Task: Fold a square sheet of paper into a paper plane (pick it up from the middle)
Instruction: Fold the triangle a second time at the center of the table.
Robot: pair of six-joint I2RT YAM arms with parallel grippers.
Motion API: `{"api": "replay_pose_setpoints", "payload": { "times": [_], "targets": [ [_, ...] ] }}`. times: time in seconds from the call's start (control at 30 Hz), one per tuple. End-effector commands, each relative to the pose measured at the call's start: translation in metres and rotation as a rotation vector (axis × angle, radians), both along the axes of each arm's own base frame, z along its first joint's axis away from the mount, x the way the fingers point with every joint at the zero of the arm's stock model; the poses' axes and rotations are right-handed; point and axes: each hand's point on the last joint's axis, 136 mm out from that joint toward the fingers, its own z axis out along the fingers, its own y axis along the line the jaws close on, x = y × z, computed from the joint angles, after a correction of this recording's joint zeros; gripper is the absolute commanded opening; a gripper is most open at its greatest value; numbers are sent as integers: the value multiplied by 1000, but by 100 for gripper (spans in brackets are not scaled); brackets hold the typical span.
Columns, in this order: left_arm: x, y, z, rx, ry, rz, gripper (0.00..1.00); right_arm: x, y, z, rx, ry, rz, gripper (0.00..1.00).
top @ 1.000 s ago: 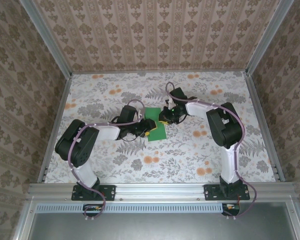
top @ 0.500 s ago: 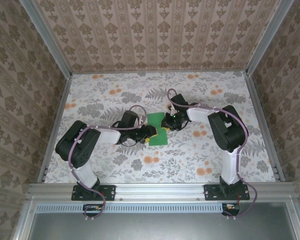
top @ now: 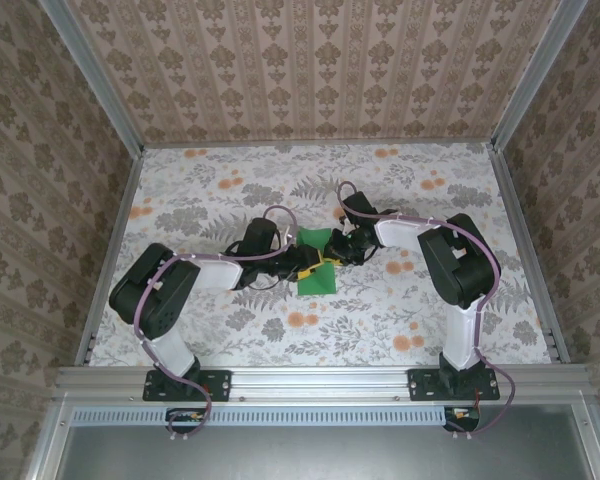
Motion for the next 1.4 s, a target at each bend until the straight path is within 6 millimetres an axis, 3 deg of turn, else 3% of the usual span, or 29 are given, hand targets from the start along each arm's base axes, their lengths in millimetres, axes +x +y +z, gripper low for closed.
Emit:
{"api": "replay_pose_setpoints", "payload": {
  "times": [0.0, 0.23, 0.4, 0.77, 1.07, 1.37],
  "targets": [
    [0, -8, 23, -50, -39, -22, 47, -30, -29, -38, -158, 140, -42, 17],
    [-21, -4, 1, 18, 5, -41, 49, -25, -27, -35, -158, 131, -36, 17],
    [-26, -11, 8, -9, -14, -69, 47, -25, -27, -36, -160, 133, -33, 17],
    [0, -18, 26, -55, -84, -31, 45, -27, -25, -36, -147, 141, -27, 17],
    [15, -15, 15, -52, -72, 2, 54, -24, -22, -27, -76, 147, -31, 22],
    [18, -14, 7, -39, -61, 18, 52, -14, -14, -3, 51, 121, -34, 24]
  ]
}}
